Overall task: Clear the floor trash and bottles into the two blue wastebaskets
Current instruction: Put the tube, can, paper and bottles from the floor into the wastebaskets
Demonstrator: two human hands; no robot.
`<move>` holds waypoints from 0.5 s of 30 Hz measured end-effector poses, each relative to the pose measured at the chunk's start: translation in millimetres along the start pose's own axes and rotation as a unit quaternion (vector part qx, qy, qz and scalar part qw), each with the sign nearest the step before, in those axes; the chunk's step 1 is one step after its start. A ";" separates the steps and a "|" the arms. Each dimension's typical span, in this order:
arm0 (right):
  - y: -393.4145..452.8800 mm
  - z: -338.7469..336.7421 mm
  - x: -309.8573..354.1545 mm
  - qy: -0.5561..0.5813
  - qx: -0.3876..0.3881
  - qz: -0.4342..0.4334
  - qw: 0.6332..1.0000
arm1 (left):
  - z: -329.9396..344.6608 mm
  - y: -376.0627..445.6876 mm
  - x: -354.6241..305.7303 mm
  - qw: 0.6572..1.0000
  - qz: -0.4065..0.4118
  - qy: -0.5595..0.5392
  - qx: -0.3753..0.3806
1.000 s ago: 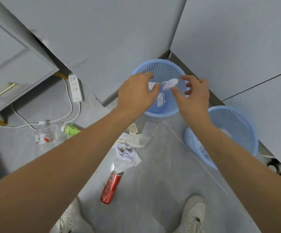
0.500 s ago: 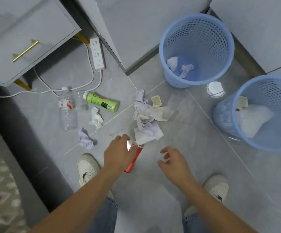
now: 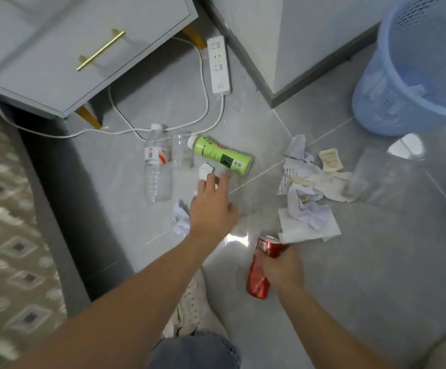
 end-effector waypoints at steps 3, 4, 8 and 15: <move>-1.3 9.9 -5.2 -0.011 -0.006 0.003 1.000 | 0.6 71.0 -1.5 0.991 0.088 0.097 0.003; -2.7 10.3 -8.2 -0.027 0.003 -0.003 1.000 | 6.1 88.1 -6.1 0.986 0.112 0.126 0.016; -11.6 -11.7 -9.6 -0.058 0.023 -0.047 0.997 | 37.1 122.3 -25.4 0.954 0.183 0.233 0.056; -51.0 -121.7 28.9 -0.003 -0.018 -0.138 0.990 | -2.0 98.4 -53.8 0.965 0.229 0.118 -0.047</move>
Point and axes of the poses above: each hand's wrist, its own y-axis towards the middle knuckle, its own z-axis out of the palm, x = y × z, the point moved 8 cm from there along y, towards the middle knuckle, and after that the axes turned 10 degrees about -x, right-handed, at the moved point
